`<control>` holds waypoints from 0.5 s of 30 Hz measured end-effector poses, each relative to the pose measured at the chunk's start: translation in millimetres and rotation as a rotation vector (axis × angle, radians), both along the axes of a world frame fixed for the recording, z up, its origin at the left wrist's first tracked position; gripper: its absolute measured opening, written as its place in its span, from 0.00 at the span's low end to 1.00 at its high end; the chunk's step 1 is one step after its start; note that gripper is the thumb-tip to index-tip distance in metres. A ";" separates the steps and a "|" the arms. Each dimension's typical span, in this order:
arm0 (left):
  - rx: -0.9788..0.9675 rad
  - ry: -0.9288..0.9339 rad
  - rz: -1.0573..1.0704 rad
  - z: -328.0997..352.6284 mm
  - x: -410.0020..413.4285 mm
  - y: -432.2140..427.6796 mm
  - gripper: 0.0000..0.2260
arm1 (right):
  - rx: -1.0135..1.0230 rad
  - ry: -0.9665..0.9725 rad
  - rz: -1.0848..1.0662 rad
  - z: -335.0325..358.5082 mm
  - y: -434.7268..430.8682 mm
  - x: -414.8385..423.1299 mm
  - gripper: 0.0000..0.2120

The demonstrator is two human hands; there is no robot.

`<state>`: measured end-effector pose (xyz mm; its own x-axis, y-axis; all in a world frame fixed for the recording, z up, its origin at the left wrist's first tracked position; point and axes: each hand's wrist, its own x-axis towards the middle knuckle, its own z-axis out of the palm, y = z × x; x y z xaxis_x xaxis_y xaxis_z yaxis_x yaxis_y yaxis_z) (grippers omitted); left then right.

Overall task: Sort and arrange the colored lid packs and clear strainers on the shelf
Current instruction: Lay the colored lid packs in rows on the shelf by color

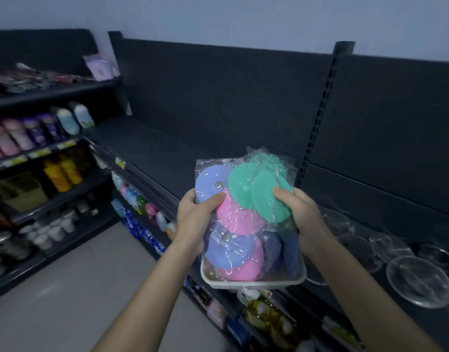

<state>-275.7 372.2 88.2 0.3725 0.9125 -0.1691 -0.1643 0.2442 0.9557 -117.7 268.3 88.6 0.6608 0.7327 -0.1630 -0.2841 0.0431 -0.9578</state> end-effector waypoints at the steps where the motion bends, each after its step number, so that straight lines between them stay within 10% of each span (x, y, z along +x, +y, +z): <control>1: 0.003 0.010 0.020 -0.6 -3.9 10.7 0.13 | 0.000 0.007 0.017 0.0 13.9 -1.8 0.10; 15: -0.026 0.010 0.220 -8.4 -13.2 176.5 0.14 | 0.004 0.010 0.202 -2.2 206.0 3.2 0.10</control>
<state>-288.9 548.7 79.9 0.1636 0.9669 -0.1960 -0.2070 0.2279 0.9514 -114.5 474.4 86.4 0.4982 0.8510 -0.1659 -0.2970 -0.0122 -0.9548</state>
